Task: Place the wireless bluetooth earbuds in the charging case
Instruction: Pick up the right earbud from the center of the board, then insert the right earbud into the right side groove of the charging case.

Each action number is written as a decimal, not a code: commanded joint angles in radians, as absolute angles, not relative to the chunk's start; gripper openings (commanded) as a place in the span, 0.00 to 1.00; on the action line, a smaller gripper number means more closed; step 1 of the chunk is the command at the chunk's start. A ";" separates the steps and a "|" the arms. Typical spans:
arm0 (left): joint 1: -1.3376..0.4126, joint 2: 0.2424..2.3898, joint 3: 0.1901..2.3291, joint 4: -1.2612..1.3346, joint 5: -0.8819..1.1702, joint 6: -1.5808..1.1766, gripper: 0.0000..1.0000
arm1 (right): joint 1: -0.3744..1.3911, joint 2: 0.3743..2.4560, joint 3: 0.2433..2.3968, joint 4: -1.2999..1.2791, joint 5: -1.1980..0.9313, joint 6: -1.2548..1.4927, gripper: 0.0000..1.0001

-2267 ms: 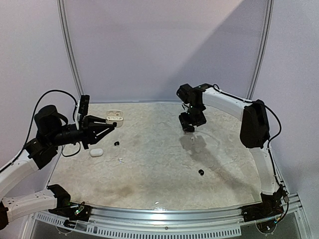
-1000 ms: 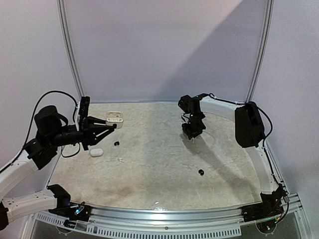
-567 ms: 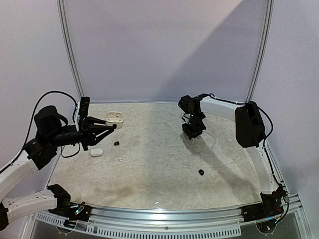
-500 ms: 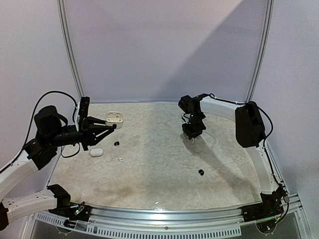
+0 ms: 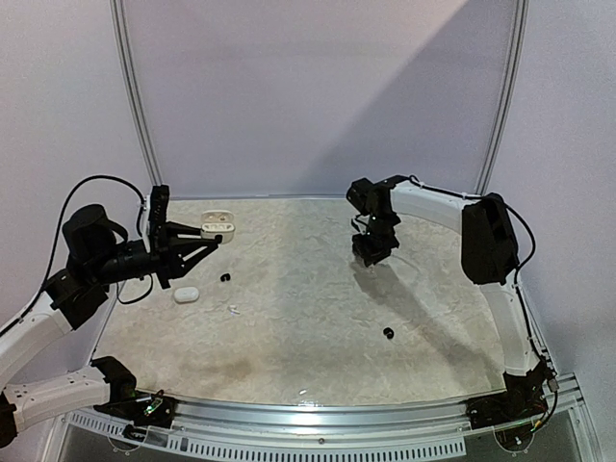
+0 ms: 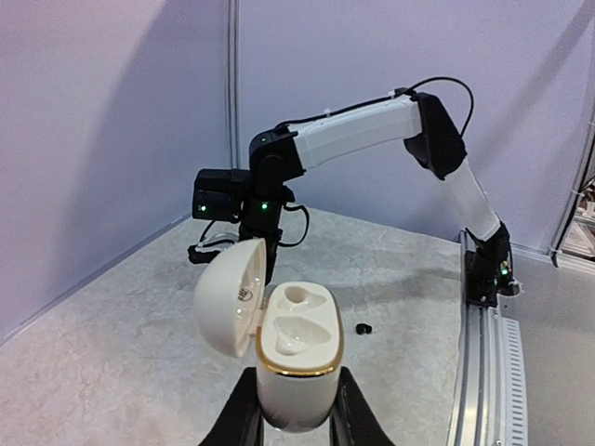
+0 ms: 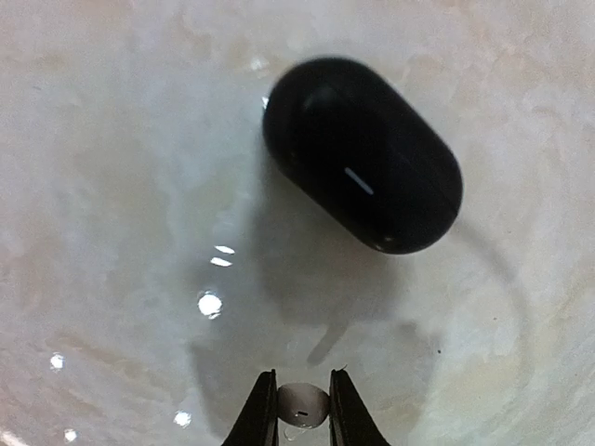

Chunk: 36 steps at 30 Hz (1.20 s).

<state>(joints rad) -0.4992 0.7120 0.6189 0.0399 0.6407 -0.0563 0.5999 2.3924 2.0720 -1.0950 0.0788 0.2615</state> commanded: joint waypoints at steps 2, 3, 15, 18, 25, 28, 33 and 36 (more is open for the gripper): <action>-0.494 0.692 0.609 0.123 0.536 0.051 0.00 | 0.676 2.163 2.124 -0.980 0.037 0.254 0.00; -0.494 0.692 0.607 0.136 0.516 0.070 0.00 | 0.702 2.126 2.126 -0.935 0.039 0.241 0.00; -0.495 0.695 0.624 0.196 0.459 0.121 0.00 | 1.034 1.904 2.102 -0.280 -0.085 0.025 0.00; -0.495 0.696 0.637 0.186 0.466 0.078 0.00 | 1.091 1.916 2.098 -0.169 -0.177 -0.066 0.00; -0.495 0.690 0.669 0.191 0.472 0.004 0.00 | 1.127 1.936 2.079 -0.080 -0.256 -0.130 0.00; -0.495 0.689 0.679 0.196 0.478 -0.032 0.00 | 1.128 1.924 2.030 -0.029 -0.283 -0.130 0.00; -0.495 0.693 0.689 0.207 0.506 -0.061 0.00 | 1.129 1.924 2.007 -0.023 -0.279 -0.139 0.00; -0.495 0.696 0.691 0.208 0.510 -0.059 0.00 | 1.127 1.933 2.006 -0.022 -0.277 -0.151 0.00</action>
<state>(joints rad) -0.4992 0.6979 0.6674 0.1844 0.4904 -0.0364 1.1259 1.9198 2.0132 -0.0586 -0.2649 -0.1261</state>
